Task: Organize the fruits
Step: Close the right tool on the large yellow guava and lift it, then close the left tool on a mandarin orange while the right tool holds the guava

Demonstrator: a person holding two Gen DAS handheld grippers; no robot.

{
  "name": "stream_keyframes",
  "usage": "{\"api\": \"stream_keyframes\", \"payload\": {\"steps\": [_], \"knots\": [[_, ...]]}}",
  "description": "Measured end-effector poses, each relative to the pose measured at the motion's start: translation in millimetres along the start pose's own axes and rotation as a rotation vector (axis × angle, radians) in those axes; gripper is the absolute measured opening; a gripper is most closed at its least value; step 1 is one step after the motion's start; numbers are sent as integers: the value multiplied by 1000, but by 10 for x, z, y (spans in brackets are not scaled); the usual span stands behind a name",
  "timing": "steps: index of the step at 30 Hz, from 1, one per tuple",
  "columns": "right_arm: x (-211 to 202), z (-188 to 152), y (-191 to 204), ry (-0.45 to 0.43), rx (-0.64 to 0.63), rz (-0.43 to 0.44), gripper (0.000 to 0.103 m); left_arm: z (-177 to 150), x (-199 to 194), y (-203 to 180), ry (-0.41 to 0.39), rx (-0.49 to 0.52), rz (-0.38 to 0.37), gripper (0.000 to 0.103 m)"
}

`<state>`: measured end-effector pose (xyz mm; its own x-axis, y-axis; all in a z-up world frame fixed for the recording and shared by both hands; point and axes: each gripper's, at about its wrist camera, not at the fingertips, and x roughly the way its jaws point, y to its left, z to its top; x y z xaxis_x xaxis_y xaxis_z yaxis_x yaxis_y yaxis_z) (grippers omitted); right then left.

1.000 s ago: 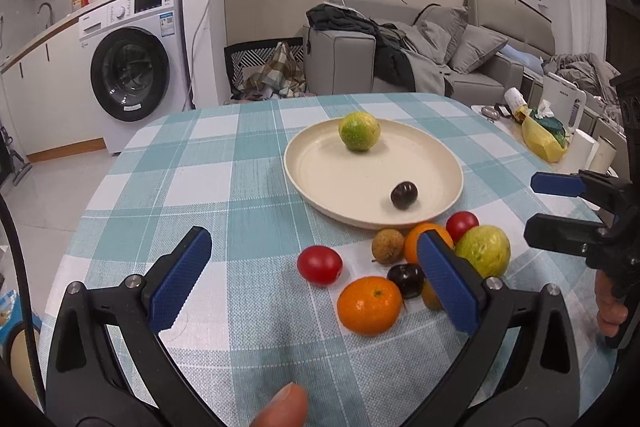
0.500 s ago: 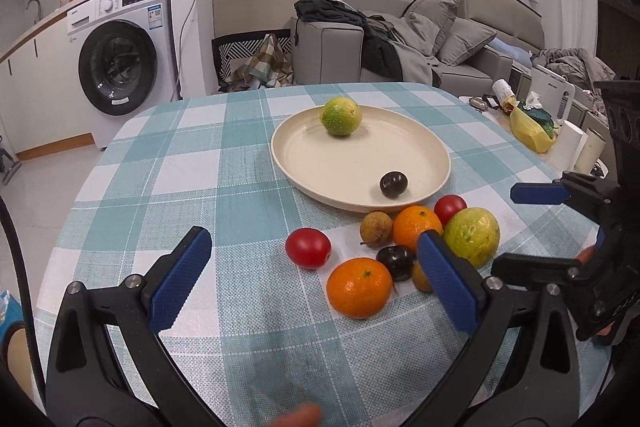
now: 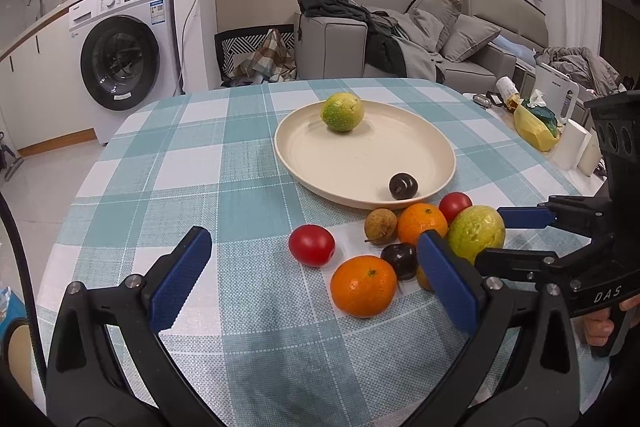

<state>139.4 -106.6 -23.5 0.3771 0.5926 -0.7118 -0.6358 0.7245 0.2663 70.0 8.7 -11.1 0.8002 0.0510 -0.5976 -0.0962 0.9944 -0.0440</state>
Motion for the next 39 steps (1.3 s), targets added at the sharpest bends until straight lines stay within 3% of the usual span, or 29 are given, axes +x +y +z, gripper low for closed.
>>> {"api": "stream_keyframes", "payload": {"steps": [23,34,39], "knots": [[97,-25,-30,12,57,18,56,-50,98,-33,34,19,-13,102],[51,-20,-27,-4,47,20,52,-87,146,-91,98,46,-59,102],[-32,4,-11,-32,45,23,52,-127,232,-94,164,52,-100,102]]}}
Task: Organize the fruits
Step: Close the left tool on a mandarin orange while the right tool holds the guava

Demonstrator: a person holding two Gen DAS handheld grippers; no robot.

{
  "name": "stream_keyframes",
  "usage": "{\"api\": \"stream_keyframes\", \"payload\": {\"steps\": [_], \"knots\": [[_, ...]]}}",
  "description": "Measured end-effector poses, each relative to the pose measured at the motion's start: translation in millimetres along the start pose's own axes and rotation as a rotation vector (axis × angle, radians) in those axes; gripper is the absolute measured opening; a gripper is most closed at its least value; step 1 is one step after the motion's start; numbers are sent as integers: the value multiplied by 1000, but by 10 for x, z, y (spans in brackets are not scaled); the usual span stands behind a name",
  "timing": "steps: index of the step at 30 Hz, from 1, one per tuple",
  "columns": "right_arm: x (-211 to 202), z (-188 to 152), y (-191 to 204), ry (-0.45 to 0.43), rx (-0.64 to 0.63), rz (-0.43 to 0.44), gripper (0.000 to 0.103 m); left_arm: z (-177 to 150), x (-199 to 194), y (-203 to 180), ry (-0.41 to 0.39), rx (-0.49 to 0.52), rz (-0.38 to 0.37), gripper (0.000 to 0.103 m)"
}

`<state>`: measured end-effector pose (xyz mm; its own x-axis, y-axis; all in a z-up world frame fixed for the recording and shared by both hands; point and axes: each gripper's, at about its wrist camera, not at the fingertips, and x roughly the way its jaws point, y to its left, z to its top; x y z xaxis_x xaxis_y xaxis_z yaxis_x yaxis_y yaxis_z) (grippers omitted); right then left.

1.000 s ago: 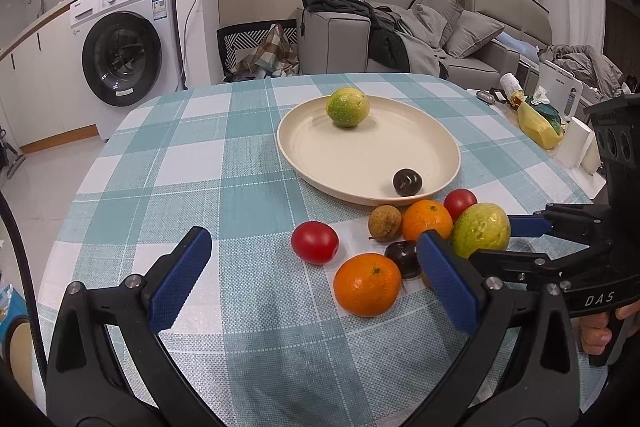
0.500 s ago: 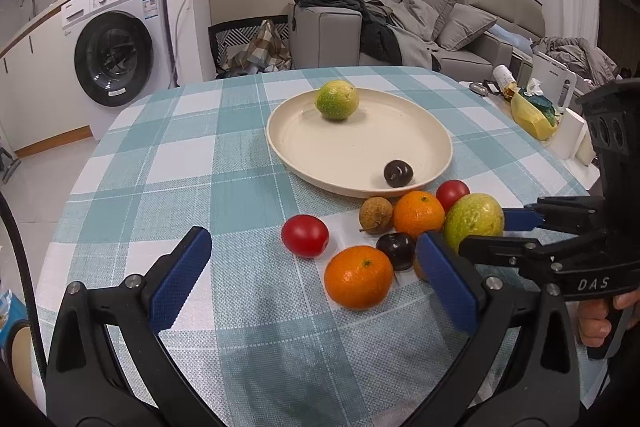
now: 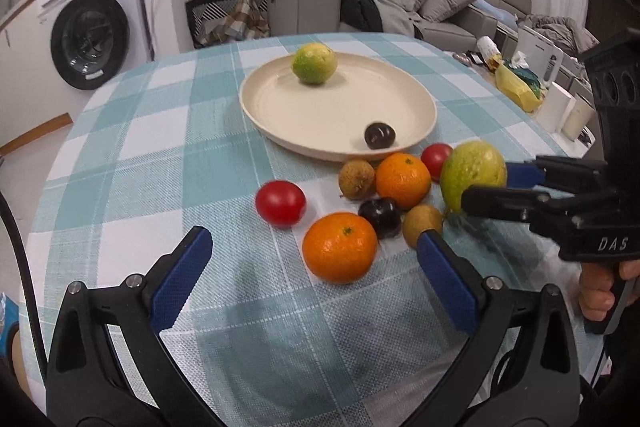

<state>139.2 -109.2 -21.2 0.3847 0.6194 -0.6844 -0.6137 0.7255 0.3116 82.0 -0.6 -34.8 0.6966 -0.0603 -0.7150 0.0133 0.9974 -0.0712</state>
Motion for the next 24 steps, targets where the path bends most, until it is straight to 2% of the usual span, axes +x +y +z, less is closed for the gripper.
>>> {"api": "stream_keyframes", "payload": {"steps": [5,7,11,13,24], "knots": [[-11,11,-6,-4,6,2,52,-25,21,-1,21,8,-46,96],[-13,12,-7,-4,7,0,52,-36,30,-5,31,13,-59,83],[-25,10,-4,-6,7,-1,52,-52,24,-22,37,24,-93,71],[-24,10,-4,-6,8,-1,52,-57,24,-39,40,30,-112,61],[-39,13,-17,-4,12,2,52,-27,127,-55,73,16,-98,55]]}}
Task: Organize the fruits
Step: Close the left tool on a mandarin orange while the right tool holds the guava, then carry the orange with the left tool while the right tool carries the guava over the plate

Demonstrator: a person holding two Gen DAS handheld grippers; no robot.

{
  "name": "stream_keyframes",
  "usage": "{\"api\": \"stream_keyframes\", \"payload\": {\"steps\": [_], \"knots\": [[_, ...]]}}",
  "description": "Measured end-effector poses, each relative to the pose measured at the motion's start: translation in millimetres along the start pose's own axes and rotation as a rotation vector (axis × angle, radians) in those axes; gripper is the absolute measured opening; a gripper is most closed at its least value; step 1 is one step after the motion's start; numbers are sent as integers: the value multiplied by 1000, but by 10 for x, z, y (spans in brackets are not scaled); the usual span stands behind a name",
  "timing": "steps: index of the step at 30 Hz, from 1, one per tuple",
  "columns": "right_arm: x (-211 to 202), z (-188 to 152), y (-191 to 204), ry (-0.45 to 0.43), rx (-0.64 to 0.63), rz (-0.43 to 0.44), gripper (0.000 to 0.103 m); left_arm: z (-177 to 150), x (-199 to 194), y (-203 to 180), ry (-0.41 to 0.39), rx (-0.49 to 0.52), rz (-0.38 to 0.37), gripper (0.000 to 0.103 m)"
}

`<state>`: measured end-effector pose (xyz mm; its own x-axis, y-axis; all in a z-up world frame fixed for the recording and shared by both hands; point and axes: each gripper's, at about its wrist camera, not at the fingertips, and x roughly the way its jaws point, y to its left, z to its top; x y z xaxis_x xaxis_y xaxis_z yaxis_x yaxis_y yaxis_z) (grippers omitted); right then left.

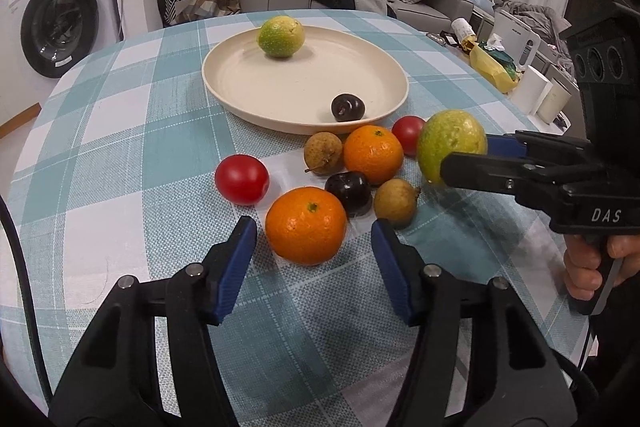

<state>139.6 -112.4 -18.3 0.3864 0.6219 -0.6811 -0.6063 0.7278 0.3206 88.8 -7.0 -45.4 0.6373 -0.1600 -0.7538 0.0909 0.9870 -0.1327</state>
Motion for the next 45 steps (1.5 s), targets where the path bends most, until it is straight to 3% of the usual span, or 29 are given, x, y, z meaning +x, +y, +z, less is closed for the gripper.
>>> {"api": "stream_keyframes", "payload": {"steps": [9,18,45], "knots": [[-3,-3,4,-1,0,-1,52,26,63,-2,16,-20,27,38],[-7,-4,-6,-2,2,-3,52,28,43,42,2,-36,9,38],[-46,19,-44,-30,2,-4,52,105,-326,1,-157,-32,13,38]]}}
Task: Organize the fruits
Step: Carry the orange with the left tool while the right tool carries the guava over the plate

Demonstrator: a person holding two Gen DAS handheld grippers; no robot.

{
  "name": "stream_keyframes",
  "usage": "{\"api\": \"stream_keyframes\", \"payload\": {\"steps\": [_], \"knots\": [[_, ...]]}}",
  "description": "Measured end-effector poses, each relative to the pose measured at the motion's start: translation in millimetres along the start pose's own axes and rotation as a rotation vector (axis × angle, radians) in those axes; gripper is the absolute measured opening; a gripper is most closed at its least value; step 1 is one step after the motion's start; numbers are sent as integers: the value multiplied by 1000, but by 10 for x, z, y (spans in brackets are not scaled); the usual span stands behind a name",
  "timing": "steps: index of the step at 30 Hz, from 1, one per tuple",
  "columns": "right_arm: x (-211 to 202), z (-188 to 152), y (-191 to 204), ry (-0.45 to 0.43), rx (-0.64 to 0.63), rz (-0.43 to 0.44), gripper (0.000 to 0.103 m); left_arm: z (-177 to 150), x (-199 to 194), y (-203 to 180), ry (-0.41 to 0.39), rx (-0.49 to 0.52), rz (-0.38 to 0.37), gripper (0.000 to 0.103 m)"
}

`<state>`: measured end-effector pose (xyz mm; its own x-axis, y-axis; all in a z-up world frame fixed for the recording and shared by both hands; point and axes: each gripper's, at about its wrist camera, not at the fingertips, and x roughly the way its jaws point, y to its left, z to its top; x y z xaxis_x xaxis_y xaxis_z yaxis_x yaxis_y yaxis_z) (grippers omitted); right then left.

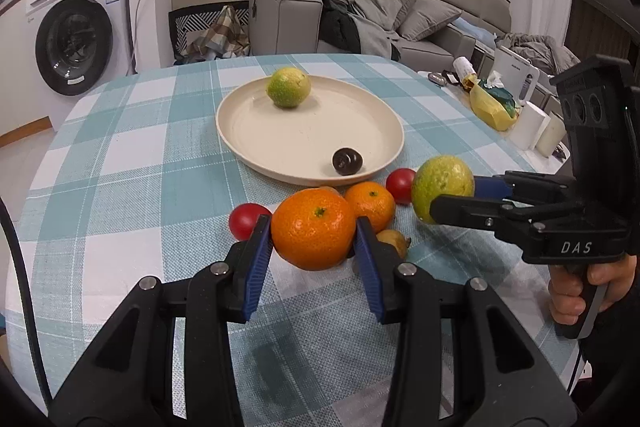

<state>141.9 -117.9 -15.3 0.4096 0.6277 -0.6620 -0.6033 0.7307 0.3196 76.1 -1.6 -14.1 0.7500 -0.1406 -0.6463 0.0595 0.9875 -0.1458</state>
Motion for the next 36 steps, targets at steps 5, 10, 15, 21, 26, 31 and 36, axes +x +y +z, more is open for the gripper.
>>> {"api": "stream_keyframes", "payload": {"steps": [5,10,15,21,26,31,36], "knots": [[-36,27,-7,-12,-12,-9,52,46,-61,40,-23,-15,8,38],[-72,82,-54,-31,-6,-19,52,104,-87,62,-45,-23,16,38],[-90,128,-68,-44,-6,-16,52,156,-67,65,-58,-28,19,38],[-95,189,-56,-53,-23,-21,52,235,-24,75,-71,-31,25,38],[-96,255,-61,-60,-28,-28,52,325,21,103,-83,-36,31,38],[-89,341,-82,-67,-30,-37,52,401,87,129,-87,-39,40,38],[-59,414,-107,-72,-26,-38,52,458,164,144,-89,-39,52,38]]}}
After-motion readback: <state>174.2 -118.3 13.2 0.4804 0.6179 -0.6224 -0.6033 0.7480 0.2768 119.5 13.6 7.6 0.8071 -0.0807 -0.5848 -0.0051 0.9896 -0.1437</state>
